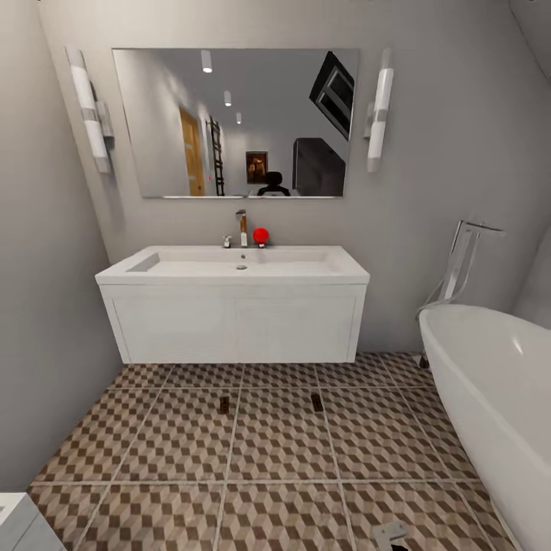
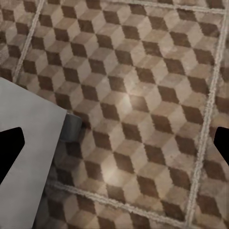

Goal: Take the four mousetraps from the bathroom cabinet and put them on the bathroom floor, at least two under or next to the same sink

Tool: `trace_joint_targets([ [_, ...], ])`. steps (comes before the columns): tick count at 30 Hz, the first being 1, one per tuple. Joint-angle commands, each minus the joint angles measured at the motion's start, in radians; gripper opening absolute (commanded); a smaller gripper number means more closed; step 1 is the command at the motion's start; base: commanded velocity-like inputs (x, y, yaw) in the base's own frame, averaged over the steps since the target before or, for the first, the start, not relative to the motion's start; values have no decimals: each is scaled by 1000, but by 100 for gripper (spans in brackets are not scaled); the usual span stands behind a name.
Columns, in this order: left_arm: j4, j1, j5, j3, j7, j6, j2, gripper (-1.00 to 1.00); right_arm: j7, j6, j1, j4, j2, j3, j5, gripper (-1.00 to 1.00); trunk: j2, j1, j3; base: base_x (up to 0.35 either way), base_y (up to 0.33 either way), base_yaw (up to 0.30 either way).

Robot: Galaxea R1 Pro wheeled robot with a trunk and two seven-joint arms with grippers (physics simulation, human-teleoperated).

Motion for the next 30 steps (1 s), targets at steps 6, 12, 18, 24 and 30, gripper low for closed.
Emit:
trace_joint_targets([
  [6,3,-1,6,-8,1,-5,-1,100,3,-7,-2,4,0,-5,6,100,42,-23,18,0,0,0],
  [12,3,-1,6,-8,1,-5,-1,100,7,-7,-2,4,0,-5,4,100,84,-46,37,0,0,0],
  [18,3,-1,6,-8,1,-5,-1,100,7,-8,-2,4,0,-5,4,100,126,-69,56,0,0,0],
  [24,3,-1,6,-8,1,-5,-1,100,5,-8,-2,4,0,-5,4,100,168,-92,74,0,0,0],
  [30,3,-1,6,-8,1,-5,-1,100,4,-8,-2,4,0,-5,4,100,210,-115,93,0,0,0],
])
